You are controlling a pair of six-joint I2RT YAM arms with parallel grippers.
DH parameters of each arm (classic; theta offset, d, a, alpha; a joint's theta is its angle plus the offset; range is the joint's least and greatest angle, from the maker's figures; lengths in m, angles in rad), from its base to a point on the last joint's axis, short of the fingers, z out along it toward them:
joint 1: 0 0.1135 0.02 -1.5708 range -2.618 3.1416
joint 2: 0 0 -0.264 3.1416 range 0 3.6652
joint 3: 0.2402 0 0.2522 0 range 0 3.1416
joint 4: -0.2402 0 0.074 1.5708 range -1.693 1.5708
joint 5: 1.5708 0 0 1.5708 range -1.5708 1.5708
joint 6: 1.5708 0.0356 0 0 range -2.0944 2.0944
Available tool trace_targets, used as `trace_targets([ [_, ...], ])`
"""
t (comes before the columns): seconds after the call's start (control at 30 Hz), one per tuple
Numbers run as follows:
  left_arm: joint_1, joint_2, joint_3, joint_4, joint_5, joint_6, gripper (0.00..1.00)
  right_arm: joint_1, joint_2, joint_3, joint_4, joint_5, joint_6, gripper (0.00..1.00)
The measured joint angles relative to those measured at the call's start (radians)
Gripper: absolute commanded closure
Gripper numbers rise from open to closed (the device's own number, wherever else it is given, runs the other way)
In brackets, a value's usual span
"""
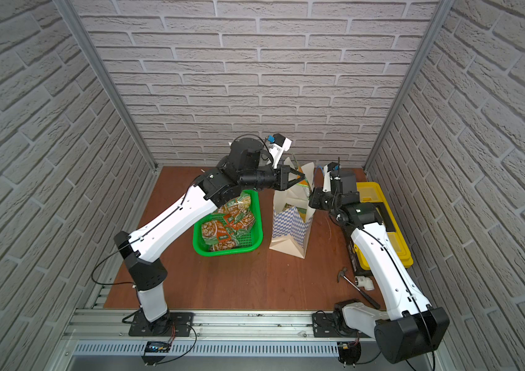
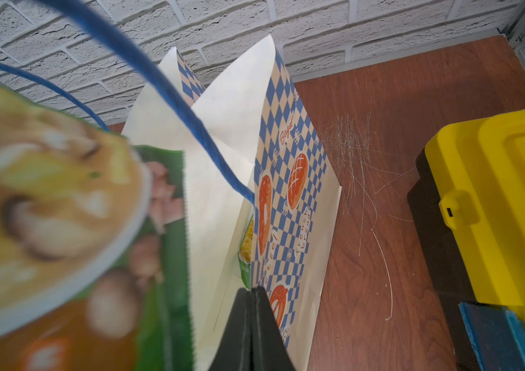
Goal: Place the condiment packets inside the bag
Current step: Place the condiment packet in the paper bag, then pick up the condiment packet from the storage box.
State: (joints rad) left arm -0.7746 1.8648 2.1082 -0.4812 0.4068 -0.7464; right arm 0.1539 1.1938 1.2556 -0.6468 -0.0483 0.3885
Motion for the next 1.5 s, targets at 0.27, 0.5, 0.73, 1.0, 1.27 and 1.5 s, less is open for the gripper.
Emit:
trace_targets([
  [0.27,0.050,-0.008,-0.061,-0.045,-0.023,0.005,0.31,-0.001,-0.008,-0.005,0.000,0.002,-0.001,0.97],
  [0.5,0.051,-0.126,-0.181,-0.083,-0.066,0.033,0.11,-0.001,-0.016,-0.014,0.000,0.003,-0.002,0.97],
  [0.73,0.053,-0.381,-0.396,-0.108,-0.197,0.079,0.02,-0.002,-0.023,-0.019,0.000,0.002,-0.003,0.97],
  [1.0,0.166,-0.572,-0.623,-0.203,-0.401,0.111,0.02,-0.002,-0.030,-0.023,0.000,0.002,-0.003,0.97],
  [1.27,0.322,-0.615,-0.945,-0.284,-0.438,0.060,0.02,-0.002,-0.030,-0.030,0.002,0.006,-0.004,0.97],
  [1.5,0.414,-0.652,-1.147,-0.245,-0.396,-0.002,0.06,-0.002,-0.030,-0.040,0.008,0.009,-0.004,0.97],
])
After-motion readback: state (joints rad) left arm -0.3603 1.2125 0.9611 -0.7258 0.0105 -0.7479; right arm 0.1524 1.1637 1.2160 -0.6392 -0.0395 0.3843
